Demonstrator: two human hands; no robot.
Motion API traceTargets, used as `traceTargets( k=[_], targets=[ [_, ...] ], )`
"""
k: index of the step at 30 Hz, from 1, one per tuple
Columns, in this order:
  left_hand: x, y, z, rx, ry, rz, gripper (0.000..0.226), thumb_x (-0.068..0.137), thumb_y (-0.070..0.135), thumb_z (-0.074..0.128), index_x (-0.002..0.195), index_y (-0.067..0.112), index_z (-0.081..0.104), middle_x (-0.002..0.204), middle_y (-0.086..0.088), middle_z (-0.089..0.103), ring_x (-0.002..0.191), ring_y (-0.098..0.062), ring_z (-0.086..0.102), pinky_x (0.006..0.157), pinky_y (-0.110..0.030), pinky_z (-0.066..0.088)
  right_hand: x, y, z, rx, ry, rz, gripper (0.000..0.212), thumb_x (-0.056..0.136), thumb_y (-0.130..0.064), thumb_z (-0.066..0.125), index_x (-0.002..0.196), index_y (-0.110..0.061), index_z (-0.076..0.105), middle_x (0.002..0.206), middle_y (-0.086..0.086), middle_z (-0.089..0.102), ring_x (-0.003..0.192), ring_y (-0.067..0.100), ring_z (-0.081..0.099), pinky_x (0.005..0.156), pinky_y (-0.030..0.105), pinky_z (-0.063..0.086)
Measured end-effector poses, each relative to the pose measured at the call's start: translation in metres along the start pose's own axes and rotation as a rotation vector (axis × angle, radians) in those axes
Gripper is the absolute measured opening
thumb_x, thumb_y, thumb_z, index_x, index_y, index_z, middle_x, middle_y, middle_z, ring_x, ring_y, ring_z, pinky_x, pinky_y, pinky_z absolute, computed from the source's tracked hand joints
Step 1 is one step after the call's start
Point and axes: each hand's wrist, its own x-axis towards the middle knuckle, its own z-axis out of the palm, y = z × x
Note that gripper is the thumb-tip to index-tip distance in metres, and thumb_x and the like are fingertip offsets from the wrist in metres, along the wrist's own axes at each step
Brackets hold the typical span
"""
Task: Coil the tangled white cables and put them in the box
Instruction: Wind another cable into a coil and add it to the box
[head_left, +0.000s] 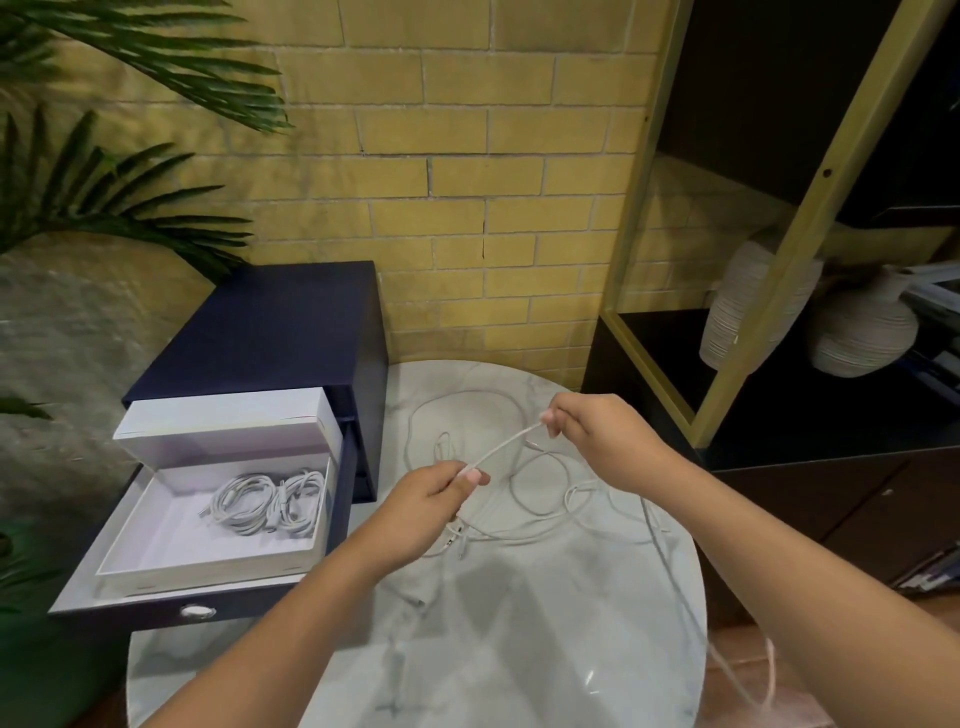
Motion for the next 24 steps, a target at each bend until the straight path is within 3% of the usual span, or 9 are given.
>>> traceTargets(
  k=[3,9,13,16,19,21,24],
  targets=[
    [0.0,0.012,-0.002,-0.21,0.037,-0.016,0.034,0.102,0.034,0.039,0.098,0.023,0.07,0.052,0.014,0.042,0.057,-0.005,0.046,0.068,-0.018,0.047,0.003,0.006,0.003,0.039,0.013,0.023,0.031,0.101,-0.034,0.042,0.081,-0.016,0.058,0.07,-0.003,0.056,0.064,0.012,0.049,0.059,0.03,0.038],
    [0.0,0.036,-0.003,-0.496,-0.005,-0.026,0.035,0.104,0.023,0.035,0.099,0.008,0.067,0.051,0.008,0.028,0.048,-0.008,0.031,0.066,-0.022,0.045,0.005,0.015,0.015,0.092,0.07,0.065,0.031,0.099,-0.035,0.047,0.085,-0.013,0.063,0.057,-0.009,0.045,0.05,0.005,0.038,0.049,0.021,0.025],
    [0.001,0.047,-0.005,-0.744,-0.025,0.008,0.034,0.104,0.017,0.033,0.115,0.003,0.062,0.057,0.003,0.035,0.053,-0.011,0.038,0.069,-0.025,0.047,-0.001,0.019,0.037,0.064,-0.009,0.086,0.029,0.101,-0.036,0.04,0.092,-0.018,0.061,0.061,-0.012,0.048,0.055,0.004,0.044,0.05,0.019,0.03],
    [0.002,0.053,-0.005,-0.824,-0.05,0.021,0.031,0.102,0.009,0.035,0.123,0.002,0.057,0.065,0.002,0.056,0.061,-0.013,0.052,0.076,-0.026,0.047,-0.009,0.016,0.058,0.061,-0.12,0.06,0.019,0.1,-0.016,0.041,0.099,-0.019,0.06,0.064,-0.019,0.048,0.061,0.003,0.051,0.058,0.019,0.04],
    [0.003,0.054,-0.001,-0.77,-0.04,0.026,0.032,0.099,-0.001,0.038,0.126,0.011,0.049,0.093,0.001,0.074,0.081,-0.012,0.067,0.083,-0.022,0.049,-0.019,0.002,0.075,0.028,-0.303,0.024,0.027,0.096,-0.005,0.039,0.116,-0.014,0.055,0.068,-0.02,0.046,0.062,0.003,0.05,0.065,0.026,0.045],
    [0.006,0.048,0.005,-0.594,-0.014,0.04,0.042,0.099,-0.002,0.04,0.135,0.02,0.036,0.109,0.003,0.072,0.098,-0.01,0.067,0.09,-0.022,0.048,-0.024,-0.01,0.08,0.006,-0.422,0.001,0.029,0.1,-0.011,0.037,0.128,-0.011,0.048,0.073,-0.014,0.046,0.067,0.006,0.048,0.064,0.024,0.04],
    [0.009,0.032,0.011,-0.317,0.034,0.041,0.053,0.1,-0.002,0.037,0.146,0.02,0.024,0.123,0.005,0.064,0.108,-0.002,0.062,0.086,-0.016,0.046,-0.027,-0.024,0.069,-0.097,-0.556,-0.03,0.033,0.101,-0.015,0.037,0.134,-0.012,0.044,0.086,-0.008,0.057,0.079,0.013,0.049,0.07,0.027,0.039]
  ],
)
